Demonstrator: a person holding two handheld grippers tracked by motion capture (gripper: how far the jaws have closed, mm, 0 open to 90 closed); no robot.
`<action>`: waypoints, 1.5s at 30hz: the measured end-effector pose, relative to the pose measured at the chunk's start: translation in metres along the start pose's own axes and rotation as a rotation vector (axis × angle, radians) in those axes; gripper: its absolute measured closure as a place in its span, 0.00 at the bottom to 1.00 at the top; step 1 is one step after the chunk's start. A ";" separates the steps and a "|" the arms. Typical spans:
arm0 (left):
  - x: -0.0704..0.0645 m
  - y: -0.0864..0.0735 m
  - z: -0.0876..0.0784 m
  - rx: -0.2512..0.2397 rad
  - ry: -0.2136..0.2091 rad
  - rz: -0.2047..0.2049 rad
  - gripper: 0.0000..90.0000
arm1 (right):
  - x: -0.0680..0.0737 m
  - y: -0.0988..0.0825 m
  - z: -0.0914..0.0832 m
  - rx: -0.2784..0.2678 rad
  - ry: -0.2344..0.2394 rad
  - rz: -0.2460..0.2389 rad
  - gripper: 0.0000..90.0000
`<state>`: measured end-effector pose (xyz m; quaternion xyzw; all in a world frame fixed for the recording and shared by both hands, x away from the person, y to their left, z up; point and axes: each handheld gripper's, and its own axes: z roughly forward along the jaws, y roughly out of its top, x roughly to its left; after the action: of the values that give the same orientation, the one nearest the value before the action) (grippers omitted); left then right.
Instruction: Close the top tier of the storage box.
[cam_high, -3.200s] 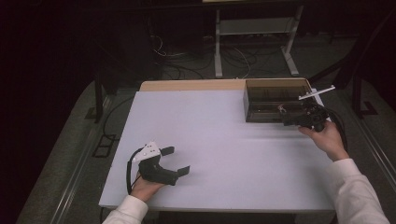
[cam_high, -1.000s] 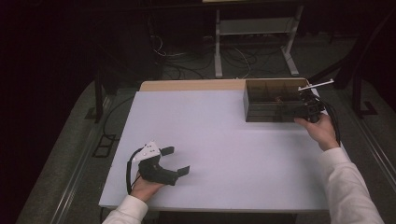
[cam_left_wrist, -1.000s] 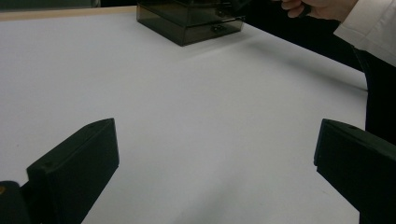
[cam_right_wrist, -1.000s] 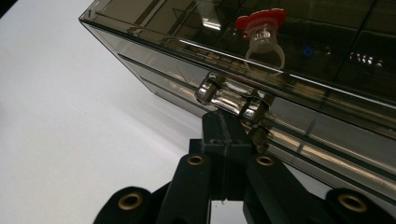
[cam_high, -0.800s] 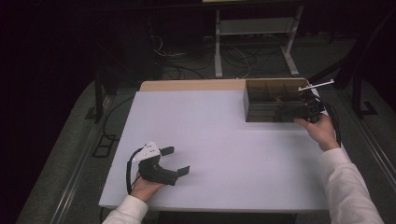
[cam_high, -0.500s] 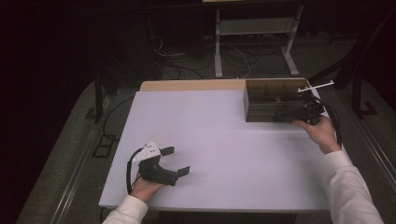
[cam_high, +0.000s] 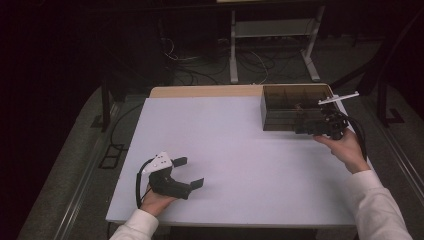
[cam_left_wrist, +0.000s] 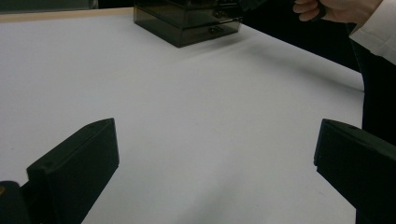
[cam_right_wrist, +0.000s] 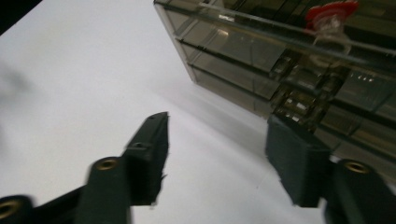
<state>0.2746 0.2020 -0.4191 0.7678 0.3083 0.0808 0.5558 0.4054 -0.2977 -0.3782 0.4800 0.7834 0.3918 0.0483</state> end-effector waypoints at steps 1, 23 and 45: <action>0.000 0.000 0.000 -0.001 0.000 0.000 0.00 | 0.001 -0.001 -0.001 0.001 0.004 -0.004 0.36; -0.001 0.000 0.000 -0.001 -0.003 0.001 0.00 | 0.025 -0.031 -0.015 -0.072 0.025 0.012 0.00; 0.000 0.000 -0.001 -0.001 0.000 0.002 0.00 | 0.045 -0.069 -0.023 -0.128 0.050 0.004 0.00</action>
<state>0.2741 0.2025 -0.4185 0.7679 0.3075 0.0816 0.5560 0.3215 -0.2913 -0.3941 0.4675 0.7568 0.4531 0.0585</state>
